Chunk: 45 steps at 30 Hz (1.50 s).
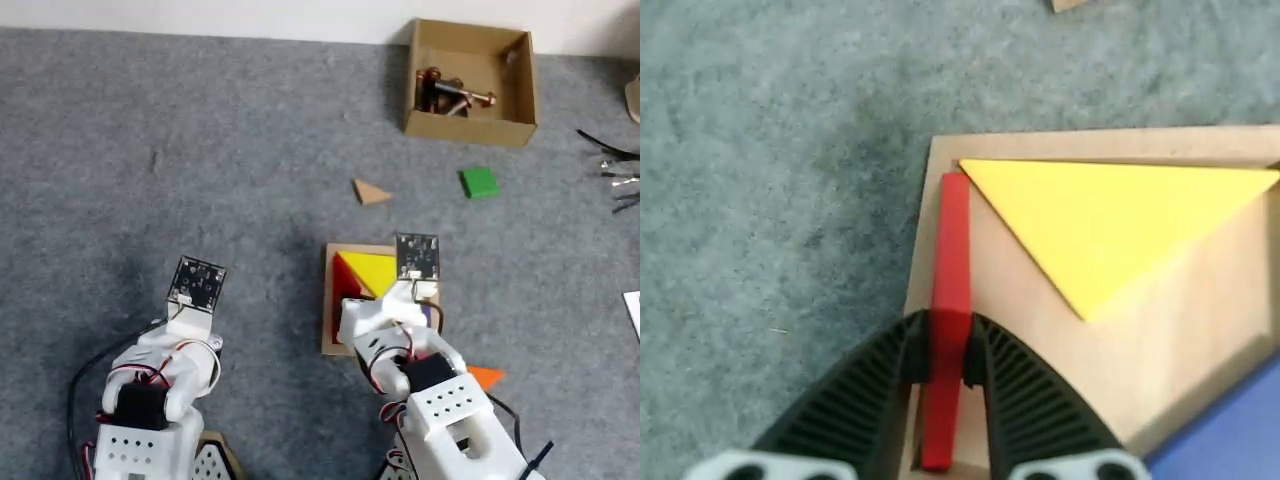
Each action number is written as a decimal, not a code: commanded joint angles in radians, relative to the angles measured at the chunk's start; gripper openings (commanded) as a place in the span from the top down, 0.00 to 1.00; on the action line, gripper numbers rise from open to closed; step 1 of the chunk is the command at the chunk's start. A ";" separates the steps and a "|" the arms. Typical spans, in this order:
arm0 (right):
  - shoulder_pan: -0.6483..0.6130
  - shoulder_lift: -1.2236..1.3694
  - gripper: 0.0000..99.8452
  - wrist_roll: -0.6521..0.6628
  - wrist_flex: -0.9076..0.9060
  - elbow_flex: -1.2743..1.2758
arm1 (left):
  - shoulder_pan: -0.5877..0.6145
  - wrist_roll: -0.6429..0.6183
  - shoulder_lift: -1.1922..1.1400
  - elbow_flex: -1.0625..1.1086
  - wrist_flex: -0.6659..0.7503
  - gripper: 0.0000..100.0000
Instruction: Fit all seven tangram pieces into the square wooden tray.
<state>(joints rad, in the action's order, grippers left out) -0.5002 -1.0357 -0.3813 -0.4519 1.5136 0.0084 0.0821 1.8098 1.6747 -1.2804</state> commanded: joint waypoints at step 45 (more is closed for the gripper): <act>0.524 -0.001 0.82 0.473 -0.878 -0.688 | 0.012 -0.009 0.015 0.021 -0.003 0.99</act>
<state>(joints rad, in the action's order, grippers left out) -0.0123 -1.0357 0.0621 -1.3203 0.9122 0.0084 0.0821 1.8098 1.6747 -1.2804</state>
